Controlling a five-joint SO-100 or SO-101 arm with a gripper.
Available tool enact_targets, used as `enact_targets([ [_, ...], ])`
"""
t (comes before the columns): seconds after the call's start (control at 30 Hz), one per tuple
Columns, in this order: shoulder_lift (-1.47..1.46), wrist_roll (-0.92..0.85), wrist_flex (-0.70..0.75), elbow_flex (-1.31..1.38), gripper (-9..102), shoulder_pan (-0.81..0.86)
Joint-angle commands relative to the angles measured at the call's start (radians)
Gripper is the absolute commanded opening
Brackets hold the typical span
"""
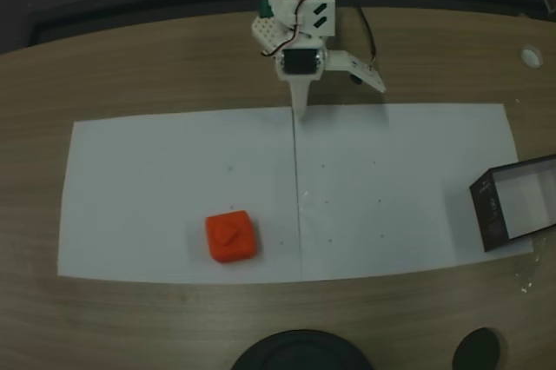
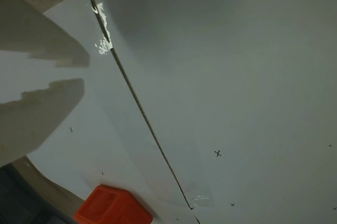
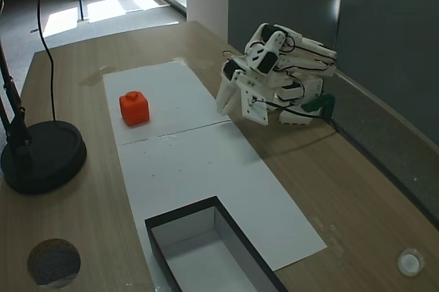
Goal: Grab a orange square and put it in the box.
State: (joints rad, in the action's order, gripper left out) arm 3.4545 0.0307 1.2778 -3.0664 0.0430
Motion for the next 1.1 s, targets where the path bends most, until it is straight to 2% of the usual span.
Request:
enact_targets([
  [0.0,0.021,0.005,0.015,0.066,0,0.003],
  [0.63,0.023,0.002,0.003,0.063,0,0.000],
  [0.77,0.021,0.006,-0.233,0.012,4,0.049],
  [0.9,0.021,0.006,-0.468,0.012,17,0.167],
  [0.97,0.018,0.020,-0.525,0.055,23,0.192],
  [1.07,0.011,0.063,-0.518,0.146,29,0.198],
])
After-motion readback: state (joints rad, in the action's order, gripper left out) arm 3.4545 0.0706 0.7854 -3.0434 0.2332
